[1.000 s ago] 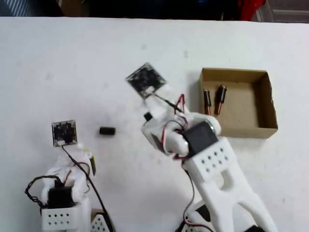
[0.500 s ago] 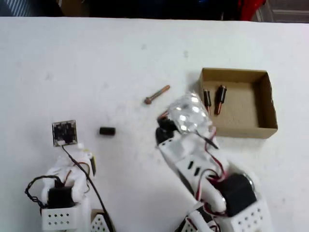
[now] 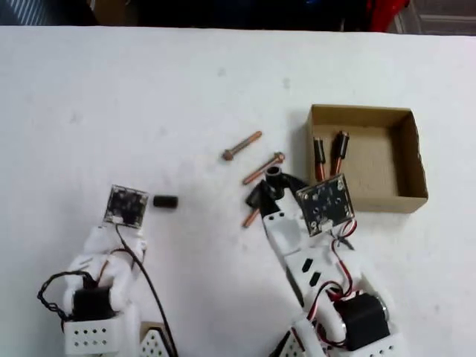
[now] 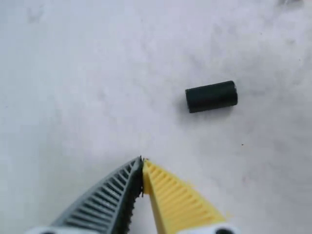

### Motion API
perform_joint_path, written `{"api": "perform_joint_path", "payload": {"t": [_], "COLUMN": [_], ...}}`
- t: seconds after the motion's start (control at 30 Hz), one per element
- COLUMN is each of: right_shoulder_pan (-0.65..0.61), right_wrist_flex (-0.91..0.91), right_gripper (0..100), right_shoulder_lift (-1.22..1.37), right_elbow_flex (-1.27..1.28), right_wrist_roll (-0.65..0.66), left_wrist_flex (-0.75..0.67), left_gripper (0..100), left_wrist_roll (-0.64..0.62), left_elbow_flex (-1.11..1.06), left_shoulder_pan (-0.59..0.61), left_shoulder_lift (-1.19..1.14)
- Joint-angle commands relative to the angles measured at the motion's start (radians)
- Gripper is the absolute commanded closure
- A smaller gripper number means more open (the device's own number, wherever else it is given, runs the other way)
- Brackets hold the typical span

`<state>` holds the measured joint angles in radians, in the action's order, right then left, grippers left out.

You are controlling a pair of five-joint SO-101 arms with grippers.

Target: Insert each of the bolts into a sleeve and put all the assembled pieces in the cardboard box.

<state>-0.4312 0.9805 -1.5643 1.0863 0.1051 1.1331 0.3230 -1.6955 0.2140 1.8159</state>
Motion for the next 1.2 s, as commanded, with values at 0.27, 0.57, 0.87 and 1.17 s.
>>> {"api": "perform_joint_path", "payload": {"t": [0.27, 0.57, 0.87, 1.17], "right_shoulder_pan": [0.054, 0.054, 0.056, 0.104], "right_wrist_flex": [-0.051, -0.051, -0.133, -0.282], "right_gripper": [98.1, 98.1, 98.1, 98.1], "right_shoulder_lift": [-0.147, -0.232, -0.232, -0.232], "right_elbow_flex": [0.097, 0.163, 0.221, 0.350], "right_wrist_roll": [-0.015, -0.014, -0.014, -0.015], "left_wrist_flex": [-0.021, 0.075, 0.189, 0.221], "left_gripper": [98, 98, 98, 98], "left_wrist_roll": [0.144, 0.276, 0.321, 0.354], "left_elbow_flex": [0.097, 0.098, 0.299, 0.336], "left_shoulder_pan": [0.180, 0.124, 0.124, 0.122], "left_shoulder_lift": [0.008, 0.007, 0.005, 0.005]}}
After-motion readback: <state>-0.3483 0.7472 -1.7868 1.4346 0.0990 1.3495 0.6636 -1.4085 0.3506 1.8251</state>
